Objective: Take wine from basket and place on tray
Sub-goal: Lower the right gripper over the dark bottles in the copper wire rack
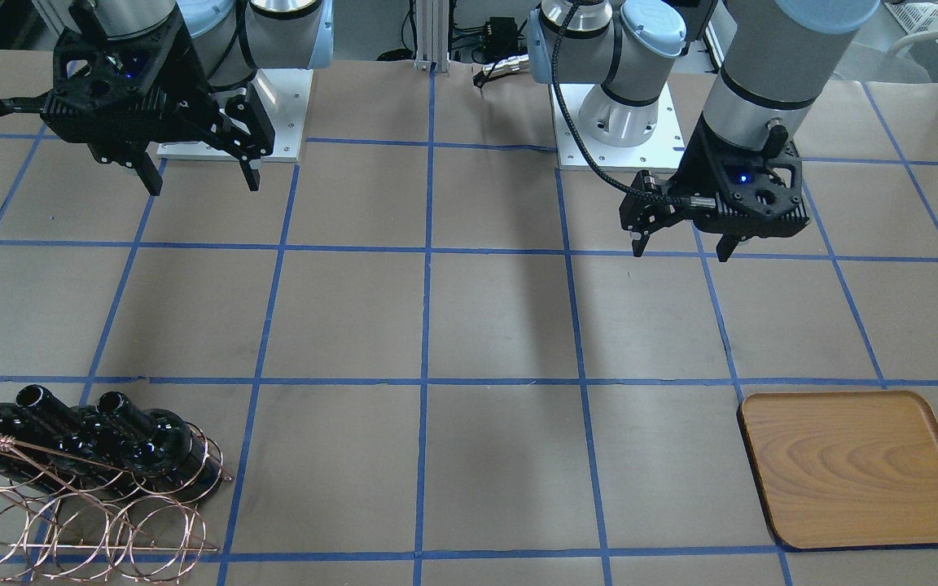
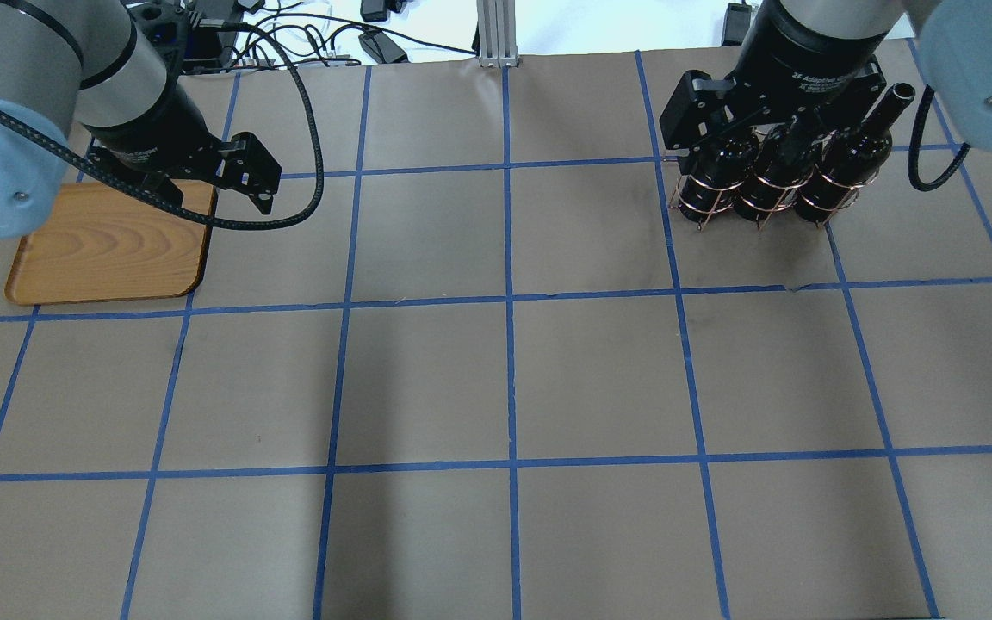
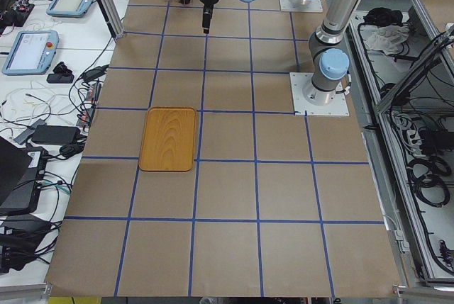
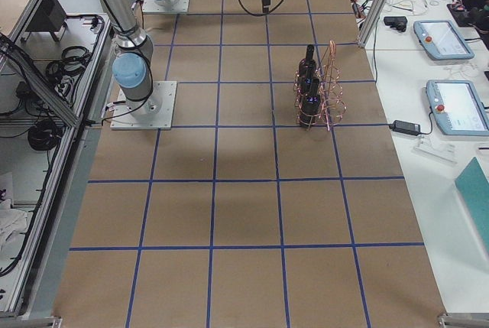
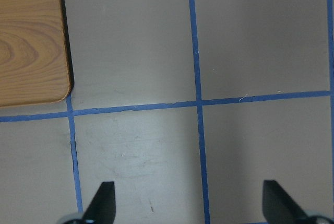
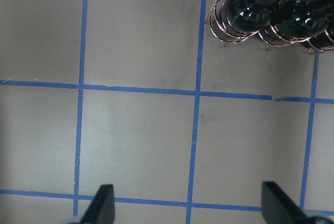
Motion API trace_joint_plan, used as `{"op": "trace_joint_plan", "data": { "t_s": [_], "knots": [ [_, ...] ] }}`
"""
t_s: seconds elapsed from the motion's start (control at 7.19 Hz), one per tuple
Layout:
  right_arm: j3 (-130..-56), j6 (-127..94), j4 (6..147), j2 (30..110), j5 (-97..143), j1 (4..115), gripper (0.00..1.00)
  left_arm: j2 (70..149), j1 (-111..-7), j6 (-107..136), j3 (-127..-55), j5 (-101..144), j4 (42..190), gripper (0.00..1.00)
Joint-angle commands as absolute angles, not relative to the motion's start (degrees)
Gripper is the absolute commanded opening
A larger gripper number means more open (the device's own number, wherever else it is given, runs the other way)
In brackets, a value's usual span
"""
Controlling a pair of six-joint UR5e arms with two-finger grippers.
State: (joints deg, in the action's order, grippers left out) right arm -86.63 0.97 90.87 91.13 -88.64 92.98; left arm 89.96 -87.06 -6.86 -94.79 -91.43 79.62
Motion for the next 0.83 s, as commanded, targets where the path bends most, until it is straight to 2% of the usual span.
{"op": "trace_joint_plan", "data": {
  "t_s": [0.0, 0.7],
  "knots": [
    [-86.7, 1.0, 90.9, 91.1, -88.7, 92.9, 1.0, 88.4, -87.1, -6.7, -94.1, -91.6, 80.1, 1.0],
    [-86.7, 1.9, 91.1, 91.1, -88.7, 92.5, 1.0, 88.9, -87.1, -6.6, -94.7, -91.4, 80.3, 1.0]
  ]
}}
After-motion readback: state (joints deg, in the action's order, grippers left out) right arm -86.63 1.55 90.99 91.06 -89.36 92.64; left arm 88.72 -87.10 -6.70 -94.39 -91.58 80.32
